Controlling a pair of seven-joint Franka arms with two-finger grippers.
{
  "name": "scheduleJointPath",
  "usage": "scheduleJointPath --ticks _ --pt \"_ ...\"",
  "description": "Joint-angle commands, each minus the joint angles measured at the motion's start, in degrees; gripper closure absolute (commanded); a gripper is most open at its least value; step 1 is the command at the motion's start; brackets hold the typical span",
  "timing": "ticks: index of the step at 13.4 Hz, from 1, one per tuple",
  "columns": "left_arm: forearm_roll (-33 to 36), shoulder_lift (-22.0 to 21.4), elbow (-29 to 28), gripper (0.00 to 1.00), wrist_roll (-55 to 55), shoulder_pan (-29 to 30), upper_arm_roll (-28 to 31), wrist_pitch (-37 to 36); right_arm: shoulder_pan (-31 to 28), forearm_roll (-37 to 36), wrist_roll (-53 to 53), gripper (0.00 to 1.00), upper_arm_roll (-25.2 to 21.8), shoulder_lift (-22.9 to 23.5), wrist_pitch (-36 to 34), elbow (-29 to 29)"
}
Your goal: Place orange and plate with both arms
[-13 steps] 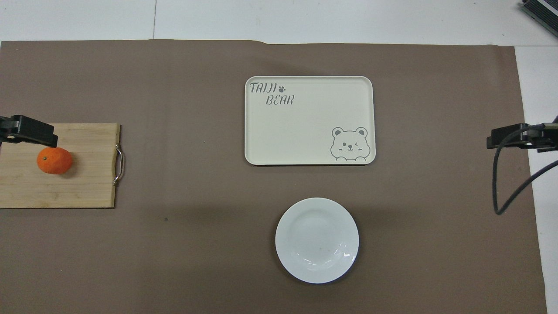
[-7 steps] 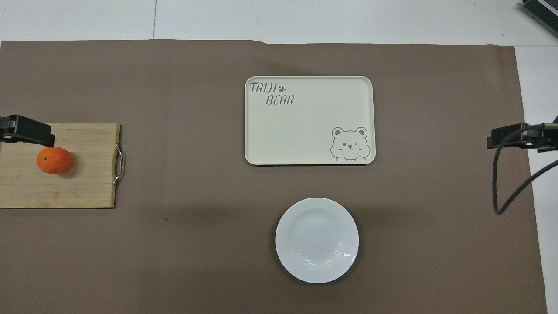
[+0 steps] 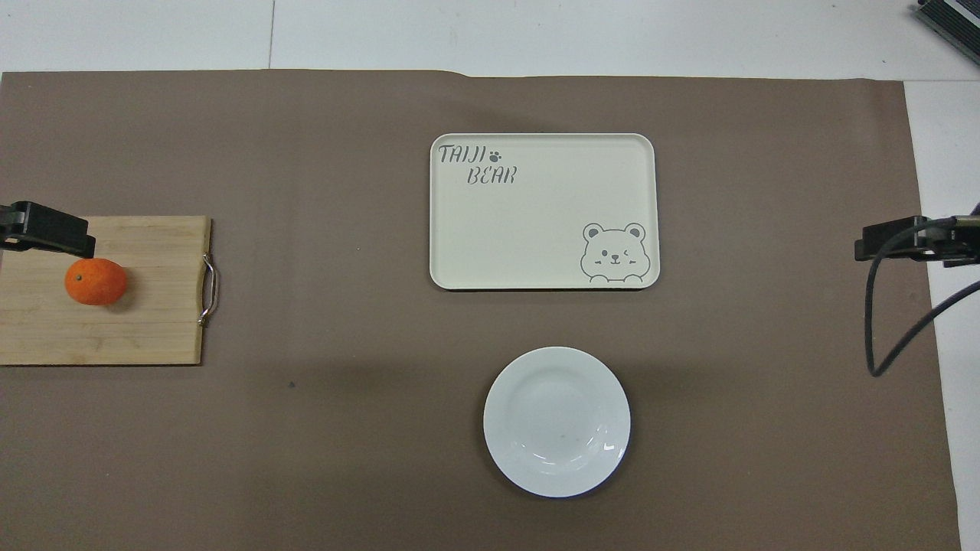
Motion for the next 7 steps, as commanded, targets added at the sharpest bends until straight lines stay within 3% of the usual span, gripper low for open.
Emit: scheduleJointPath --ticks 1,7 --pt "-0.31 -1.54 -1.77 0.00 -0.18 0.42 -0.06 0.79 -0.43 -0.47 -0.32 0.00 0.17 0.61 -0.92 1.18" --pt "-0.31 -1.62 -1.95 0.00 -0.27 0.42 0.03 0.97 -0.43 -0.47 -0.32 0.00 0.08 0.52 -1.27 1.18"
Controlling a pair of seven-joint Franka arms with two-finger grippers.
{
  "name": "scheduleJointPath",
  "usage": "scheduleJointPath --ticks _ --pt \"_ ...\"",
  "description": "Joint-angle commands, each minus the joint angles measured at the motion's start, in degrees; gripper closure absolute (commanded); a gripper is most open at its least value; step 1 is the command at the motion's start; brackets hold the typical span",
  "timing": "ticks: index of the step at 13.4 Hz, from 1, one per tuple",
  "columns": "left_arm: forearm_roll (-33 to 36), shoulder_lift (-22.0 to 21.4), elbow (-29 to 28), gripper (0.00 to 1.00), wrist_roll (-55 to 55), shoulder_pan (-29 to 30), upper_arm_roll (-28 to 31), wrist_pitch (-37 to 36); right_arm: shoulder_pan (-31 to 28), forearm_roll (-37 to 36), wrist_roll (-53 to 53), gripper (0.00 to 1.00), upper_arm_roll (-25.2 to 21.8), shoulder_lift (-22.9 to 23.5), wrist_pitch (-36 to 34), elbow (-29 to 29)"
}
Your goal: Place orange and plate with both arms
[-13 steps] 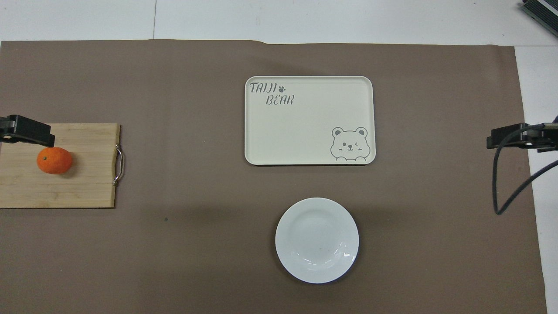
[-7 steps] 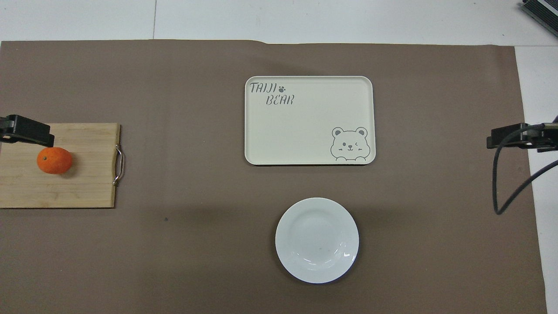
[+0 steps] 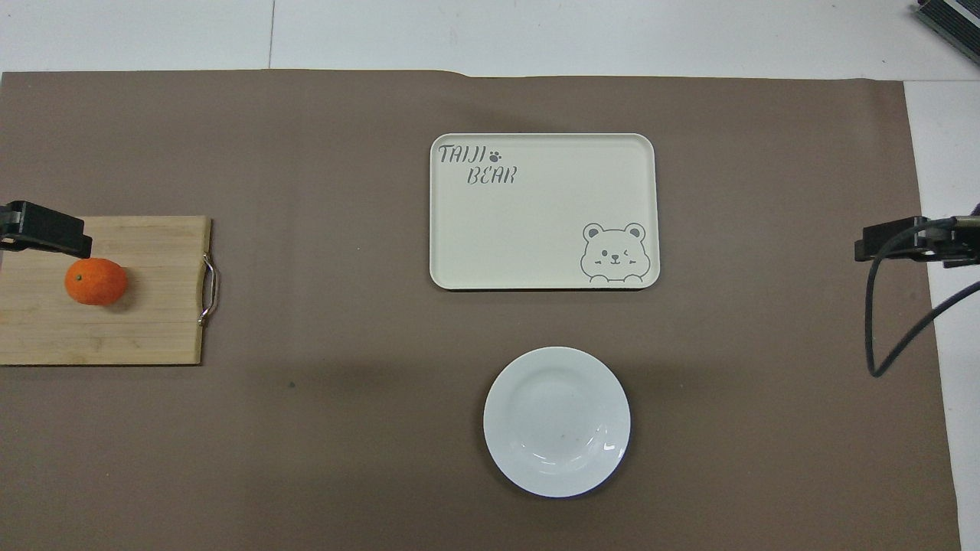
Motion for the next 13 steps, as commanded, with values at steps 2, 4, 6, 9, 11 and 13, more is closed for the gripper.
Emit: scheduleJointPath --ticks 2,4,6,9,11,13 --pt "-0.31 -1.60 -1.94 0.00 -0.18 0.41 -0.07 1.41 -0.43 -0.47 -0.32 0.00 0.10 0.52 -1.23 1.18" --pt "-0.31 -1.60 -2.21 0.00 -0.18 0.50 0.01 1.50 -0.52 -0.47 -0.32 0.00 0.10 0.52 -1.23 1.18" --pt "-0.31 -1.95 -2.47 0.00 0.08 0.94 0.01 1.50 -0.52 -0.47 -0.32 0.00 0.19 0.52 -1.23 1.18" --pt "-0.31 -2.04 -2.82 0.00 0.17 1.03 0.01 1.58 -0.34 -0.47 -0.41 0.00 0.19 0.52 -1.23 1.18" --pt "-0.31 -2.04 -2.82 0.00 0.17 1.03 0.01 1.58 -0.43 -0.47 -0.41 0.00 0.19 0.52 -1.32 1.18" --pt "-0.31 -2.04 -2.82 0.00 0.26 1.03 0.01 1.58 -0.34 -0.47 -0.41 0.00 0.19 0.52 -1.32 1.18"
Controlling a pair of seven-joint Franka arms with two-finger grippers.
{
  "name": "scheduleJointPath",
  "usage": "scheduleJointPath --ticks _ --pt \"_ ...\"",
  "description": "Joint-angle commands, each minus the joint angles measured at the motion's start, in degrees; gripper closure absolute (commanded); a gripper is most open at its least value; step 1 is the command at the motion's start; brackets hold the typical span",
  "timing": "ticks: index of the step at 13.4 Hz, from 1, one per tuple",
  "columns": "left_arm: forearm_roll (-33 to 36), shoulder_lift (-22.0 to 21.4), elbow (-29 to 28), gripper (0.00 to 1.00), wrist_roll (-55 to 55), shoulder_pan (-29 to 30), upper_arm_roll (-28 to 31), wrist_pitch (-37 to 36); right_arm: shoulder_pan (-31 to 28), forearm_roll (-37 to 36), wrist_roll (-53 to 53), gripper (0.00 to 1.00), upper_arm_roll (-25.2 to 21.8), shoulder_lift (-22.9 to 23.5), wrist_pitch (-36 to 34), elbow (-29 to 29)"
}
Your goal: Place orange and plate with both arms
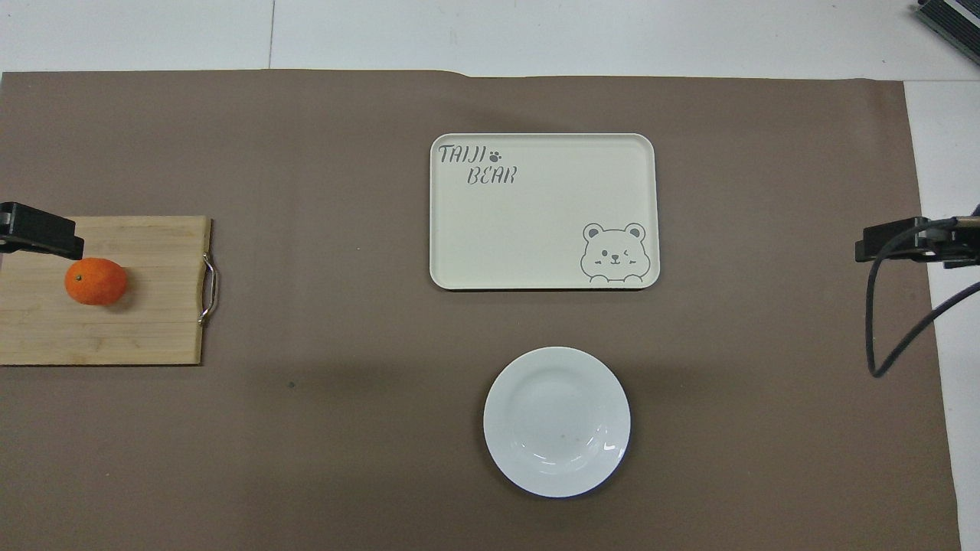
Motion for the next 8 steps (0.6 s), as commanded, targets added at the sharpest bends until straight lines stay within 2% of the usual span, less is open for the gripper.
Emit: scheduleJointPath --ticks 1,5,8 --pt "-0.31 -1.84 -2.36 0.00 0.26 0.41 -0.28 1.50 -0.32 -0.47 -0.41 0.00 0.12 0.52 -1.12 1.18" --pt "-0.31 -1.84 -2.45 0.00 0.26 0.41 -0.28 1.67 -0.32 -0.47 -0.41 0.00 0.21 0.52 -1.21 1.18" --pt "-0.31 -2.80 -4.37 0.00 0.34 0.41 -0.11 4.39 -0.32 -0.55 -0.41 0.00 0.21 0.52 -1.12 1.18"
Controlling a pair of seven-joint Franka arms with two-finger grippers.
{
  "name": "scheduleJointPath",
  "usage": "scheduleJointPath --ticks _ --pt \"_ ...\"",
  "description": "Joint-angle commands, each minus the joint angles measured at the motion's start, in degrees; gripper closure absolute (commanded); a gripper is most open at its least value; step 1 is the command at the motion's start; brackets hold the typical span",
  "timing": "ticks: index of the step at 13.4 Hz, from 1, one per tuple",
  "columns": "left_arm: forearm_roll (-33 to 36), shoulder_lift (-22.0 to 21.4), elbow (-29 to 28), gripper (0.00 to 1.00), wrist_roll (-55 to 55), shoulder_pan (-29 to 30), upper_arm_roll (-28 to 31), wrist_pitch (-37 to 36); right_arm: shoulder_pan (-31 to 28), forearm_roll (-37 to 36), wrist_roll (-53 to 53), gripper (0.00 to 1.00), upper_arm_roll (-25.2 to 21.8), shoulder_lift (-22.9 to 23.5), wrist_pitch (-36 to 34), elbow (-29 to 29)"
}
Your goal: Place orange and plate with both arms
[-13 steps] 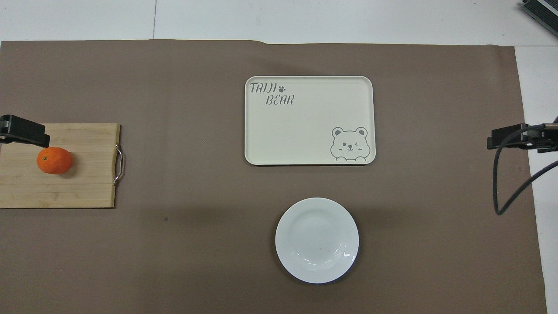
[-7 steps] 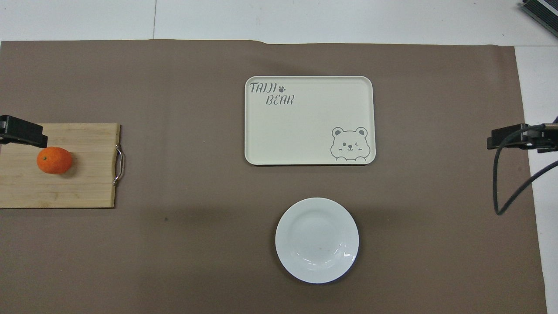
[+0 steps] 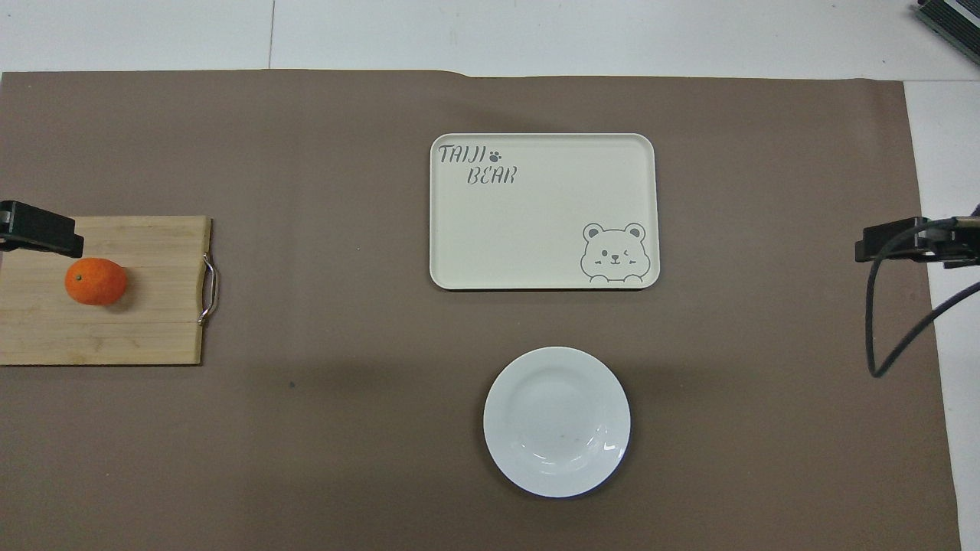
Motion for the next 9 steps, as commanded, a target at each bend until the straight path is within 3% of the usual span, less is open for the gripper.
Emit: scheduleJointPath --ticks 1,9 --pt "-0.31 -3.23 -5.05 0.00 0.34 0.39 -0.11 4.14 -0.32 -0.47 -0.41 0.00 0.20 0.52 -1.12 1.18" --pt "-0.57 -3.85 -9.43 0.00 5.70 4.33 -0.11 9.23 -0.23 -0.47 -0.41 0.00 0.20 0.52 -1.12 1.18"
